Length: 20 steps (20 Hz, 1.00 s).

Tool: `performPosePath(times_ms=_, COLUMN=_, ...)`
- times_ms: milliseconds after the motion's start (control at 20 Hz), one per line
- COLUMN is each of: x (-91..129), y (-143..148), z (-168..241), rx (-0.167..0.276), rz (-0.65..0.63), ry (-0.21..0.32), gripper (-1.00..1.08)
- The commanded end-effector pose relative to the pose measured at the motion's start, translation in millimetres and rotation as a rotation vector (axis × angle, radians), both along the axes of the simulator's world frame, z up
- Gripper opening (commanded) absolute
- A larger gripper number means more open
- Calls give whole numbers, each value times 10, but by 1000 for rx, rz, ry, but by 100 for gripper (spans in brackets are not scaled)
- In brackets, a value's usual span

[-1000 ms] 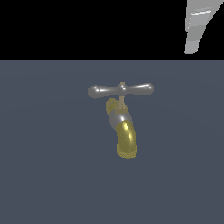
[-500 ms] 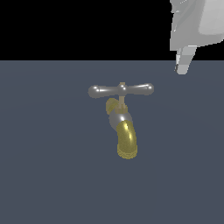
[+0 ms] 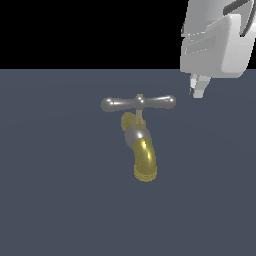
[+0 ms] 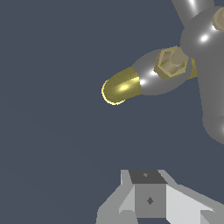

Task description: Turn on the faucet by rotating a designated handle.

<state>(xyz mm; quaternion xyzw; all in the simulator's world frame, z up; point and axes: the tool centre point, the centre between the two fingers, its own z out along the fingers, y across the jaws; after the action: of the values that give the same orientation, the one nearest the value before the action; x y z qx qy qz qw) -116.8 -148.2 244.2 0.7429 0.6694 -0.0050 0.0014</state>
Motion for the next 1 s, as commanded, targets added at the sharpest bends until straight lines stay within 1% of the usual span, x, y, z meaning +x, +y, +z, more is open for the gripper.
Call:
performPosePath(times_ms=0, x=77, y=1, z=-74, rx=0, rz=46, ry=-2, gripper=-100)
performPosePath(times_ms=500, x=334, y=50, z=-328, rx=4, rz=201, ry=-4, gripper=-100)
performPosePath(times_ms=950, x=451, y=94, z=-447, rx=9, rz=274, ry=-4, gripper=-100)
